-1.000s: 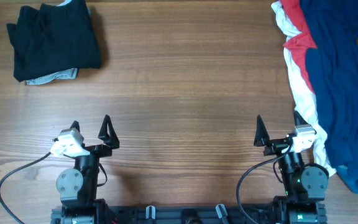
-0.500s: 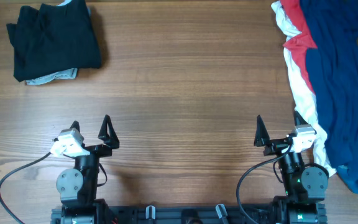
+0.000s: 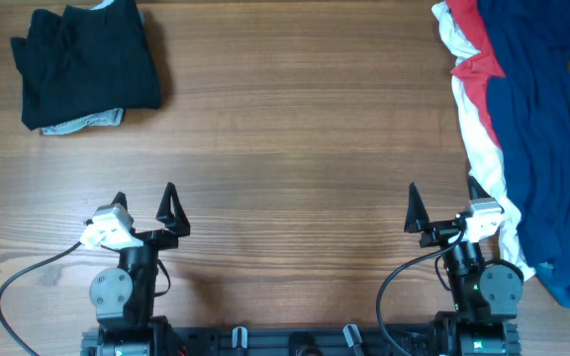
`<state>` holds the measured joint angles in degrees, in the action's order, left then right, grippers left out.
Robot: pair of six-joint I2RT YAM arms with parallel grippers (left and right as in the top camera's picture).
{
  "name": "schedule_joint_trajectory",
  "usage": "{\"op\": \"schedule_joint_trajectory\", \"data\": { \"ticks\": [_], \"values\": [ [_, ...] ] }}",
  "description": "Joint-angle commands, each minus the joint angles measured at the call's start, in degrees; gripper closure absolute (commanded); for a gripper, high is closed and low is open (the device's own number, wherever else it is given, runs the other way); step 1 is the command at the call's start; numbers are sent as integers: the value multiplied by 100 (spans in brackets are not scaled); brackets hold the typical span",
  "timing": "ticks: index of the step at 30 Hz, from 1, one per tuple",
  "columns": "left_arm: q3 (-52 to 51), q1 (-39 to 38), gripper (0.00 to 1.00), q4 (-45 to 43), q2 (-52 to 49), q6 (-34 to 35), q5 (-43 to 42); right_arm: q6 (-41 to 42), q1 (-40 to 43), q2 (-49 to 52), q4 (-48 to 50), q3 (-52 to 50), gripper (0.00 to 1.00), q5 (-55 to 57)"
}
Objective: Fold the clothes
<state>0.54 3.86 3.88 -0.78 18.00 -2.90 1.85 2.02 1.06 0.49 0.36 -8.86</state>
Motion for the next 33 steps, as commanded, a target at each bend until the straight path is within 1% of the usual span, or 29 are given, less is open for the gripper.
{"op": "schedule_joint_trajectory", "data": {
  "ticks": [1,23,28,30,33],
  "values": [
    [-22,-26,0,46,50,48,39,-28,-24,-26,26,-7,0,52],
    [-22,-26,0,28,46,52,35,-26,-24,-26,26,-7,0,52],
    [-11,-22,0,-39,39,520,63,-22,-24,-26,70,-7,1,48],
    [17,-22,0,-35,24,522,103,-26,-24,-26,61,-7,0,125],
    [245,-22,0,-11,-118,522,125,372,-24,-26,243,-4,0,197]
  ]
}}
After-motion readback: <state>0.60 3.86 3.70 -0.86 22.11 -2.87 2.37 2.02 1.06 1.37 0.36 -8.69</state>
